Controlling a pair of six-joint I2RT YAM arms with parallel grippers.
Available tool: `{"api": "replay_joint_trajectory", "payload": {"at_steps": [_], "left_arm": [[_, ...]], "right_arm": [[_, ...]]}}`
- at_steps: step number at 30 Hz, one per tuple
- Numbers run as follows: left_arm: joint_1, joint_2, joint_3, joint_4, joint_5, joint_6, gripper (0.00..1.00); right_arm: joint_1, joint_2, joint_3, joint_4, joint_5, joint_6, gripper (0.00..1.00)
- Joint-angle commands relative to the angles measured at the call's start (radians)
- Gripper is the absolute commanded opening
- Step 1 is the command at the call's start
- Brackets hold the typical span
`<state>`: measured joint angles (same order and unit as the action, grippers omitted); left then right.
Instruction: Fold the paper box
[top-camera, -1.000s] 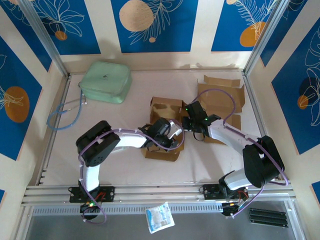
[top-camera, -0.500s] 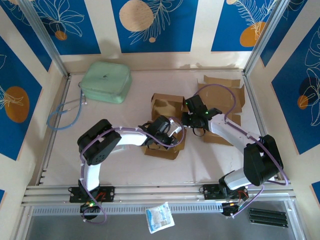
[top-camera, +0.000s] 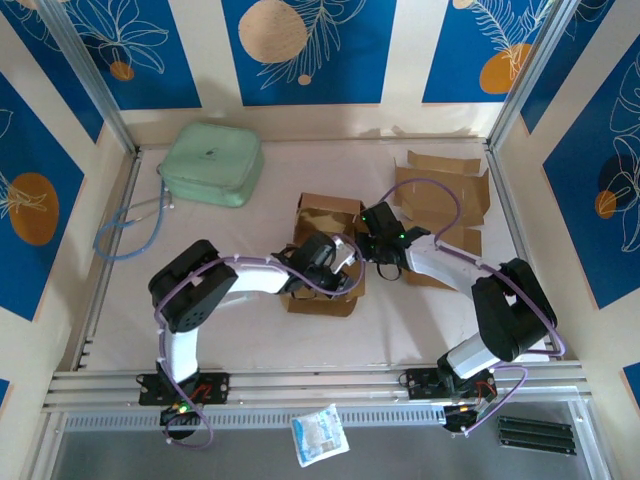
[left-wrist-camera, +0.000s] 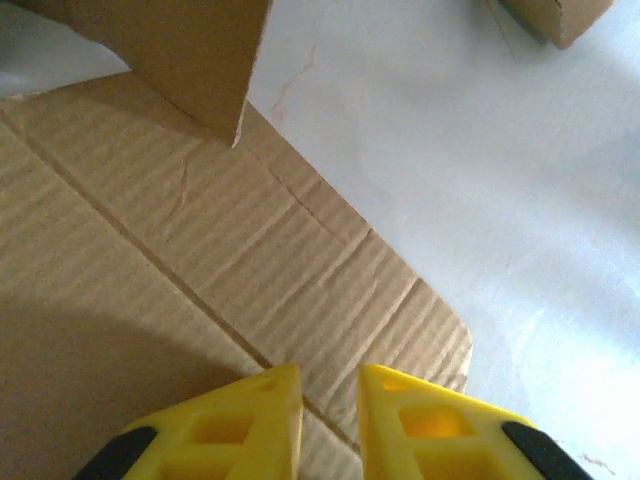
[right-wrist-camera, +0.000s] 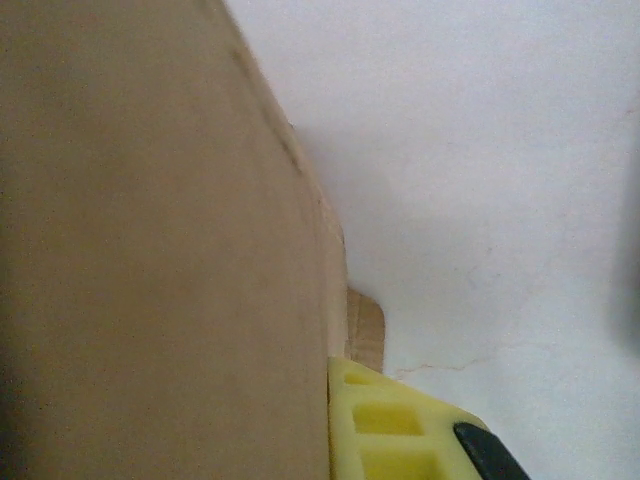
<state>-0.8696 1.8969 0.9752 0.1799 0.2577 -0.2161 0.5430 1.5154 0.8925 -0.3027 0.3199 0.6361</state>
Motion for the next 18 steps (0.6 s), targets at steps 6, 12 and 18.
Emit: {"api": "replay_joint_trajectory", "payload": {"at_steps": [6, 12, 18], "left_arm": [[0.043, -0.257, -0.112, -0.015, -0.165, -0.097, 0.34], [0.166, -0.464, -0.069, -0.132, -0.223, -0.29, 0.43], [0.309, -0.502, 0.054, -0.282, -0.201, -0.4, 0.59]], "right_arm": [[0.009, 0.027, -0.001, -0.037, -0.013, -0.01, 0.08], [0.011, 0.036, 0.016, -0.04, -0.009, -0.024, 0.08], [0.017, 0.037, 0.024, -0.039, -0.008, -0.03, 0.08]]}}
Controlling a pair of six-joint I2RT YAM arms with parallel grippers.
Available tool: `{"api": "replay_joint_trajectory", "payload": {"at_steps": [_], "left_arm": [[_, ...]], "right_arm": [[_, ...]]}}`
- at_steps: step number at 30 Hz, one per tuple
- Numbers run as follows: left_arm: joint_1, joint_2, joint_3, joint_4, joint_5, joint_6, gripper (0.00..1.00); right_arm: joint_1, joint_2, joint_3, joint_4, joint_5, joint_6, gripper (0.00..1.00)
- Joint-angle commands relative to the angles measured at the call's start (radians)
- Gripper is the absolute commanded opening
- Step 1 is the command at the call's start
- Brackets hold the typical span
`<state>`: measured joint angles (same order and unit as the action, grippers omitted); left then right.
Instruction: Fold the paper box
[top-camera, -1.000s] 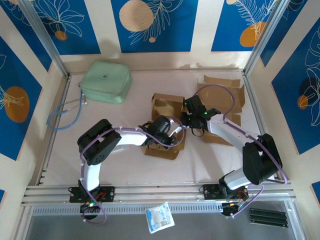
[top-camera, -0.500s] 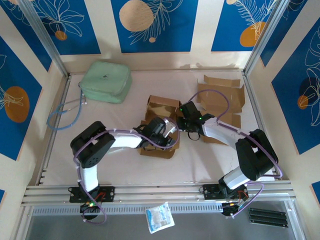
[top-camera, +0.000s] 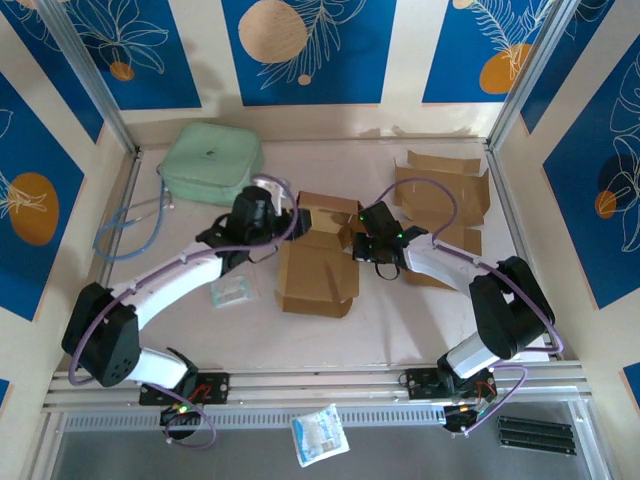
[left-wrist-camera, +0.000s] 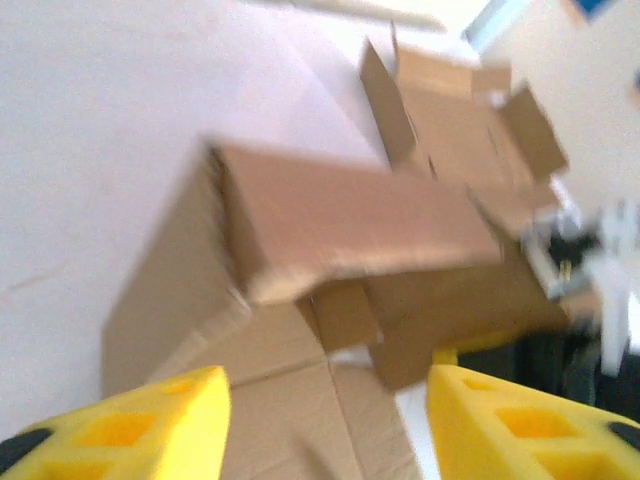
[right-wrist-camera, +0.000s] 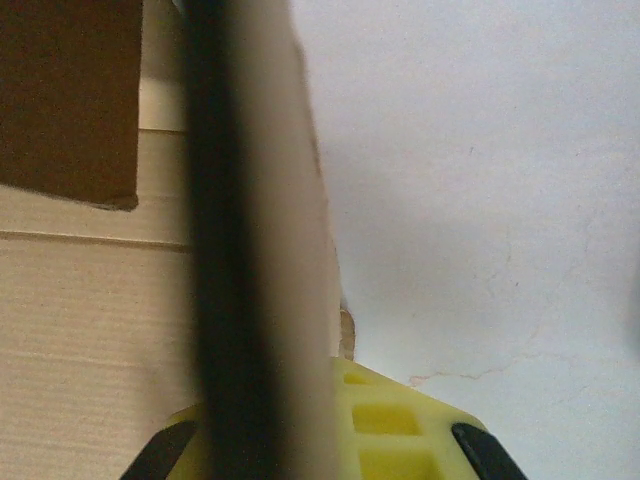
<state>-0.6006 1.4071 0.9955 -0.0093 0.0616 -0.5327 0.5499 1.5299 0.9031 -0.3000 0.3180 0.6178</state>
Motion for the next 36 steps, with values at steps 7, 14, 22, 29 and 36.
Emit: {"api": "replay_joint_trajectory", "payload": {"at_steps": [7, 14, 22, 29, 36], "left_arm": [[0.129, 0.106, 0.069, 0.041, 0.164, -0.2, 0.73], [0.136, 0.269, 0.124, 0.227, 0.369, -0.269, 0.66], [0.136, 0.27, 0.081, 0.261, 0.397, -0.278, 0.61], [0.136, 0.264, 0.059, 0.176, 0.328, -0.188, 0.61], [0.136, 0.279, 0.068, 0.14, 0.294, -0.138, 0.61]], "right_arm": [[0.025, 0.022, 0.028, -0.061, 0.015, -0.03, 0.08], [0.041, 0.024, 0.051, -0.085, 0.018, -0.05, 0.08], [0.051, 0.029, 0.103, -0.031, -0.014, -0.061, 0.23], [0.033, 0.029, 0.093, 0.07, -0.074, -0.194, 0.41], [0.014, -0.253, -0.054, 0.088, -0.295, -0.336, 0.52]]}}
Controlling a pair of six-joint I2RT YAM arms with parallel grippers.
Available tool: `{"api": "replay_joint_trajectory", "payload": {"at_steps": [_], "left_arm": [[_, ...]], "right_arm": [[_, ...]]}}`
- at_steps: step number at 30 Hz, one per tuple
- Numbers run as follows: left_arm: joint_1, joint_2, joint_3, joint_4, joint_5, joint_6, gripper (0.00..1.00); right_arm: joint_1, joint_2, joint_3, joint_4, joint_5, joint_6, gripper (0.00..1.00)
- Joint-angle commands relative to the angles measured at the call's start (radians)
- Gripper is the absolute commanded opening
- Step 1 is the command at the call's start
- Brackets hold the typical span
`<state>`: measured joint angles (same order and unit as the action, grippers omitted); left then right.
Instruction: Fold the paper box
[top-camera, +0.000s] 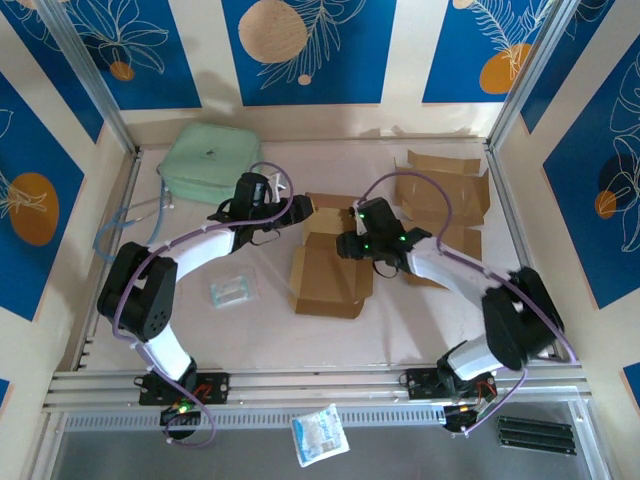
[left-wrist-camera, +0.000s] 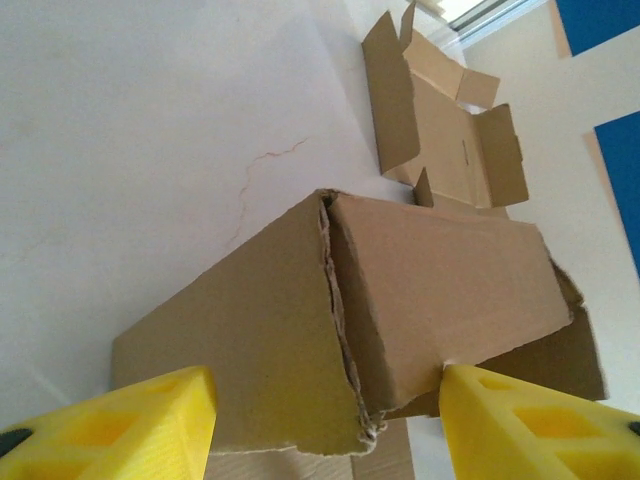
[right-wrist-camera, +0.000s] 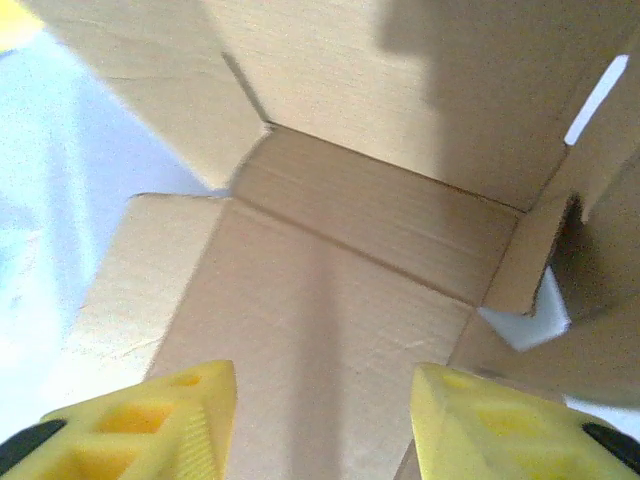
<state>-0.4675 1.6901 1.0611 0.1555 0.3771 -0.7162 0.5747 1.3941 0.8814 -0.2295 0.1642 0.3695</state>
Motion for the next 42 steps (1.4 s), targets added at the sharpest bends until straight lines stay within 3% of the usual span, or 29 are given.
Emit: {"api": "replay_joint_trajectory", "payload": {"at_steps": [1, 3, 7, 9, 13, 16, 26, 35, 42], "left_arm": [[0.003, -0.002, 0.008, -0.026, -0.023, 0.046, 0.61], [0.003, 0.0, 0.013, -0.025, -0.021, 0.048, 0.61], [0.003, -0.006, 0.021, -0.029, -0.022, 0.059, 0.61], [0.003, -0.016, 0.027, -0.04, -0.026, 0.066, 0.62], [0.003, -0.038, 0.046, -0.078, -0.055, 0.088, 0.67], [0.004, -0.044, 0.07, -0.117, -0.085, 0.1, 0.72], [0.006, 0.063, 0.186, -0.152, -0.029, 0.027, 0.76], [0.007, 0.149, 0.267, -0.189, 0.044, 0.059, 0.72], [0.007, 0.146, 0.252, -0.154, 0.069, 0.037, 0.71]], "right_arm": [[-0.017, -0.153, -0.04, 0.01, -0.164, -0.102, 0.52], [-0.027, -0.223, -0.057, -0.004, -0.172, -0.133, 0.52], [-0.08, -0.297, -0.1, 0.019, 0.005, -0.145, 0.52], [-0.147, -0.302, -0.125, 0.05, 0.025, -0.161, 0.52], [-0.309, -0.252, -0.158, 0.126, -0.14, -0.186, 0.53], [-0.361, -0.181, -0.143, 0.141, -0.278, -0.228, 0.55], [-0.368, 0.045, -0.045, 0.192, -0.43, -0.326, 0.54], [-0.348, 0.118, 0.007, 0.211, -0.506, -0.346, 0.5], [-0.289, 0.188, 0.077, 0.196, -0.401, -0.293, 0.49]]}}
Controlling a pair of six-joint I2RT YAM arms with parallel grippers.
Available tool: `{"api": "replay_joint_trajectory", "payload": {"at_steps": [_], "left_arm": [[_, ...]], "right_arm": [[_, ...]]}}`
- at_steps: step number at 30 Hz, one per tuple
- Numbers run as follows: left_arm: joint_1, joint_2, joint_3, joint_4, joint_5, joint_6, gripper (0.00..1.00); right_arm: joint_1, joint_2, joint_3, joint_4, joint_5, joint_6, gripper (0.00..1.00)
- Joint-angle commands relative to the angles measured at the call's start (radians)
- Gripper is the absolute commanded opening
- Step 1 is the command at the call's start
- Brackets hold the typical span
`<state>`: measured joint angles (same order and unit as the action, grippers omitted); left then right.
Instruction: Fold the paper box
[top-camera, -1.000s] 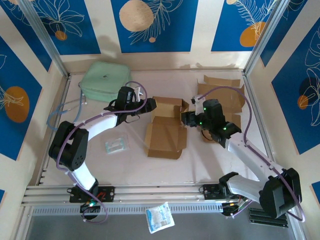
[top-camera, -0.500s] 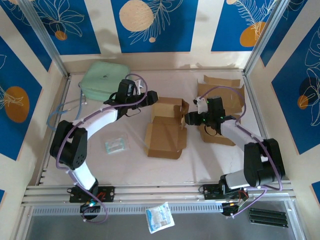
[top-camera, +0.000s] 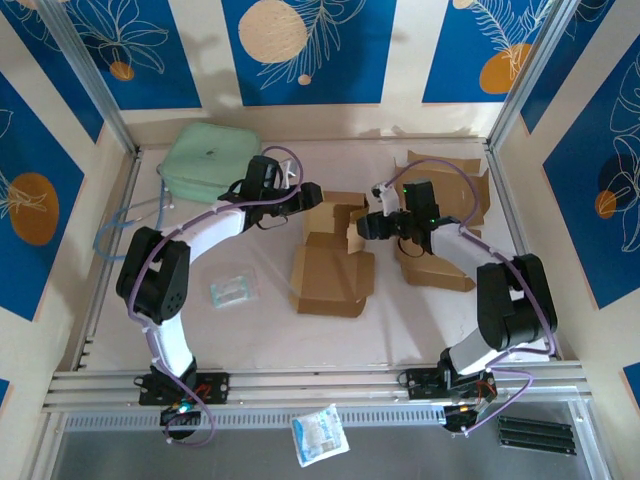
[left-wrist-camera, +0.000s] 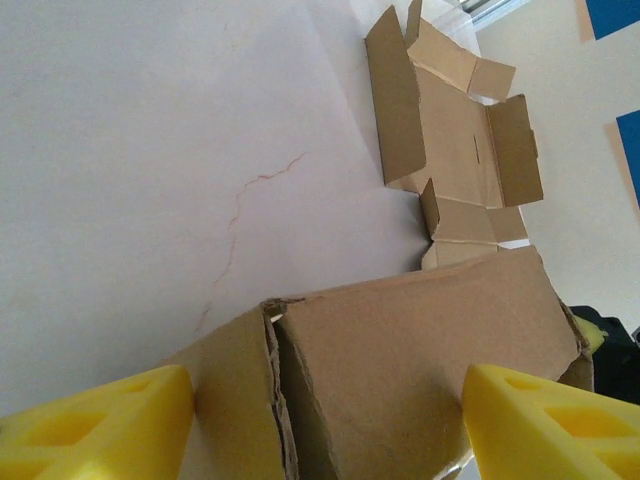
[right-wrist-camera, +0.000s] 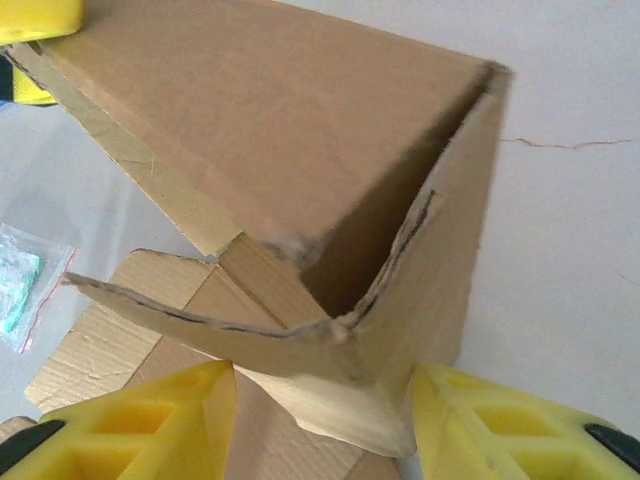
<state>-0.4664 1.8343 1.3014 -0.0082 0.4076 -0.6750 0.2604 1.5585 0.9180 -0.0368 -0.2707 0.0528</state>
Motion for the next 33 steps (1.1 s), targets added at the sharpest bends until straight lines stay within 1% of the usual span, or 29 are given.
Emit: {"api": "replay_joint_trajectory", "payload": {"at_steps": [1, 4, 6, 8, 10, 14, 16, 17, 19, 21, 24, 25, 26, 27, 28, 29, 31, 32, 33], "left_arm": [[0.006, -0.001, 0.009, 0.012, 0.039, -0.005, 0.71], [0.006, -0.004, 0.005, 0.011, 0.033, -0.003, 0.71], [0.006, -0.005, 0.002, 0.008, 0.031, -0.003, 0.71], [0.007, -0.004, 0.0, 0.005, 0.028, -0.003, 0.71], [0.006, -0.004, -0.002, 0.007, 0.031, -0.005, 0.71], [0.006, -0.006, -0.004, 0.007, 0.029, -0.005, 0.71], [0.006, -0.007, -0.004, 0.007, 0.027, -0.006, 0.71], [0.006, -0.006, -0.001, 0.007, 0.026, -0.006, 0.7], [0.006, -0.006, -0.002, 0.012, 0.026, -0.009, 0.7], [0.006, -0.004, -0.002, 0.017, 0.025, -0.013, 0.71], [0.006, 0.001, -0.002, 0.021, 0.027, -0.015, 0.71], [0.006, 0.002, -0.002, 0.02, 0.029, -0.015, 0.71], [0.007, 0.003, -0.004, 0.021, 0.03, -0.015, 0.71], [0.006, 0.003, -0.004, 0.021, 0.031, -0.015, 0.71], [0.006, 0.002, -0.006, 0.023, 0.032, -0.015, 0.71], [0.006, -0.001, -0.01, 0.023, 0.032, -0.014, 0.71], [0.006, -0.016, -0.017, 0.024, 0.023, -0.007, 0.71], [0.006, -0.033, -0.025, 0.023, 0.011, 0.0, 0.71], [0.006, -0.054, -0.036, 0.019, -0.006, 0.007, 0.72]], "right_arm": [[0.037, 0.036, 0.047, 0.014, 0.079, 0.045, 0.49], [0.07, 0.066, 0.056, 0.049, 0.224, 0.107, 0.46], [0.107, 0.079, 0.061, 0.072, 0.353, 0.118, 0.43], [0.149, 0.092, 0.063, 0.103, 0.516, 0.125, 0.41], [0.179, 0.103, 0.065, 0.124, 0.602, 0.126, 0.37], [0.219, 0.126, 0.055, 0.17, 0.736, 0.136, 0.25], [0.223, 0.141, 0.059, 0.166, 0.745, 0.139, 0.2], [0.227, 0.149, 0.064, 0.155, 0.751, 0.147, 0.16], [0.238, 0.16, 0.066, 0.143, 0.773, 0.175, 0.0], [0.259, 0.173, 0.067, 0.147, 0.808, 0.196, 0.0], [0.276, 0.205, 0.077, 0.157, 0.817, 0.21, 0.0], [0.277, 0.215, 0.084, 0.158, 0.815, 0.215, 0.08], [0.275, 0.225, 0.095, 0.154, 0.808, 0.22, 0.19], [0.273, 0.235, 0.106, 0.148, 0.799, 0.22, 0.26], [0.271, 0.246, 0.121, 0.138, 0.785, 0.217, 0.28], [0.268, 0.253, 0.132, 0.129, 0.77, 0.213, 0.26], [0.266, 0.253, 0.139, 0.136, 0.765, 0.192, 0.1], [0.267, 0.245, 0.135, 0.145, 0.764, 0.168, 0.05], [0.266, 0.234, 0.135, 0.147, 0.761, 0.142, 0.02]]}}
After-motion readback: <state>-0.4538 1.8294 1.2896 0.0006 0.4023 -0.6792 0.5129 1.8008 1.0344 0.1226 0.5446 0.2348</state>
